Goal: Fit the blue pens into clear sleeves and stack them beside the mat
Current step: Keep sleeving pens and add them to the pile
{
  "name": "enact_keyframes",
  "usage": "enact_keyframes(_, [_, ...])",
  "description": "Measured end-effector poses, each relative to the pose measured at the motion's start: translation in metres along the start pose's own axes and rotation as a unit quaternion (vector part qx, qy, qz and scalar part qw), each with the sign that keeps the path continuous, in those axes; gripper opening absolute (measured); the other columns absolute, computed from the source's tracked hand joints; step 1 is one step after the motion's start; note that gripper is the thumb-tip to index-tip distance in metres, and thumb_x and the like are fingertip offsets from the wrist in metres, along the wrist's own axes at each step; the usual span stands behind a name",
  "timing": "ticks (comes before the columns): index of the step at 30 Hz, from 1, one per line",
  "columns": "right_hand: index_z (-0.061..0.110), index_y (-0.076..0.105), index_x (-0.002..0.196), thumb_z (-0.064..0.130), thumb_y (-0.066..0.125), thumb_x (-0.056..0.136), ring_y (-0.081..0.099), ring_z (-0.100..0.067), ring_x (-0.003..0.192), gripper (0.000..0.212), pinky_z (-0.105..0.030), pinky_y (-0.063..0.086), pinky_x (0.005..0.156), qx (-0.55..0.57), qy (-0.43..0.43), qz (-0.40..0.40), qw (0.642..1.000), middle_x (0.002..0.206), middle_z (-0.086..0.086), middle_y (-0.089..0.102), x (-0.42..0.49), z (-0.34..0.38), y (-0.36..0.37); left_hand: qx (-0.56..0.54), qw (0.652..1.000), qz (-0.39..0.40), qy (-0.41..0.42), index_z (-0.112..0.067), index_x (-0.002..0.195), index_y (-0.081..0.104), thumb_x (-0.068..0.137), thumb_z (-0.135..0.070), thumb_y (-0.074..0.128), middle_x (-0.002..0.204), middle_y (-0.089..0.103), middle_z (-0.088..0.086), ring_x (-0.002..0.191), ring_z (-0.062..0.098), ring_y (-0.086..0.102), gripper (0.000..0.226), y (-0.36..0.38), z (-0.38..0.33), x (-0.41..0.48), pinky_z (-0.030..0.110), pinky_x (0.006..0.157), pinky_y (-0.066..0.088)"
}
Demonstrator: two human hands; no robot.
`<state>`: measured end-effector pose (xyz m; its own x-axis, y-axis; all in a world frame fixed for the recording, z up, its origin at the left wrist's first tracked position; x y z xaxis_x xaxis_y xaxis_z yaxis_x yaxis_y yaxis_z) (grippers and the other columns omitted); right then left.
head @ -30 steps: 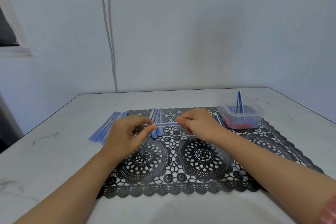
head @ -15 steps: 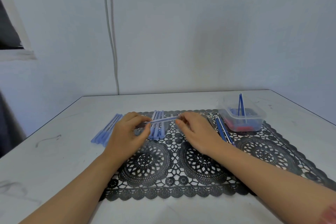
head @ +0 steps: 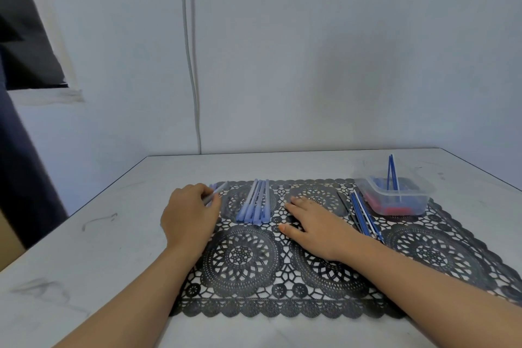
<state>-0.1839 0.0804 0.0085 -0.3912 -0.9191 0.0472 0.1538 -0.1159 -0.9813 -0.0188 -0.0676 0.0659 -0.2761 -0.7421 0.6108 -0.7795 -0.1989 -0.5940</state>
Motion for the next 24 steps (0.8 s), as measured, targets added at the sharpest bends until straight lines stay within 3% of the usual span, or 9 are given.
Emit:
enact_keyframes(6, [0.018, 0.013, 0.149, 0.055, 0.028, 0.095, 0.006, -0.016, 0.143, 0.068, -0.032, 0.008, 0.116, -0.003, -0.001, -0.001, 1.000, 0.157, 0.000, 0.007, 0.000, 0.001, -0.002, 0.071, 0.995, 0.070, 0.010, -0.027, 0.100, 0.072, 0.087, -0.028, 0.058, 0.086, 0.063, -0.004, 0.098, 0.018, 0.055, 0.019, 0.012, -0.002, -0.003, 0.028, 0.061, 0.038])
enact_keyframes(11, [0.018, 0.013, 0.149, 0.055, 0.029, 0.095, 0.006, -0.016, 0.143, 0.067, -0.032, 0.008, 0.116, -0.002, 0.001, 0.000, 1.000, 0.157, 0.000, 0.007, -0.002, 0.003, -0.003, 0.041, 0.991, 0.125, 0.022, -0.022, 0.111, 0.070, 0.088, -0.018, 0.057, 0.101, 0.065, 0.000, 0.090, 0.018, 0.059, 0.027, 0.025, -0.003, -0.004, 0.025, 0.063, 0.037])
enact_keyframes(15, [0.018, 0.014, 0.149, 0.054, 0.029, 0.095, 0.007, -0.015, 0.143, 0.067, -0.030, 0.008, 0.115, -0.002, -0.002, -0.001, 1.000, 0.157, -0.001, 0.008, -0.002, 0.004, -0.004, 0.046, 0.989, 0.132, 0.044, -0.018, 0.103, 0.072, 0.090, -0.021, 0.057, 0.094, 0.044, -0.003, 0.079, 0.010, 0.045, 0.020, 0.029, -0.005, -0.004, 0.022, 0.064, 0.033])
enact_keyframes(20, [0.018, 0.014, 0.149, 0.055, 0.028, 0.095, 0.007, -0.015, 0.143, 0.067, -0.030, 0.008, 0.115, -0.003, -0.003, 0.001, 1.000, 0.157, 0.000, 0.008, -0.002, 0.004, -0.004, 0.134, 0.982, 0.127, 0.039, -0.018, 0.081, 0.075, 0.088, -0.027, 0.051, 0.088, 0.052, -0.006, 0.081, 0.009, 0.041, 0.027, 0.030, -0.001, -0.003, 0.029, 0.058, 0.042])
enact_keyframes(24, [0.018, 0.015, 0.149, 0.054, 0.029, 0.095, 0.008, -0.015, 0.143, 0.066, -0.030, 0.008, 0.115, -0.002, -0.004, -0.003, 1.000, 0.156, -0.001, 0.010, -0.001, 0.004, -0.004, 0.146, 0.980, 0.124, 0.058, -0.018, 0.084, 0.075, 0.089, -0.029, 0.048, 0.095, 0.057, -0.006, 0.097, 0.014, 0.042, 0.030, 0.034, 0.000, -0.003, 0.028, 0.067, 0.038])
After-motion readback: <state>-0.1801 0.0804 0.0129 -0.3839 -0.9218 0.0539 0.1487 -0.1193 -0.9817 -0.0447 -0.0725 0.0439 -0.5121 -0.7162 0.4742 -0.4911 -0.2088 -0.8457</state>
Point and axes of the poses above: each hand's wrist, its own x-axis towards the middle knuckle, its own y-axis out of the palm, z = x × y, the point moved 9 cm from there along x, towards the middle knuckle
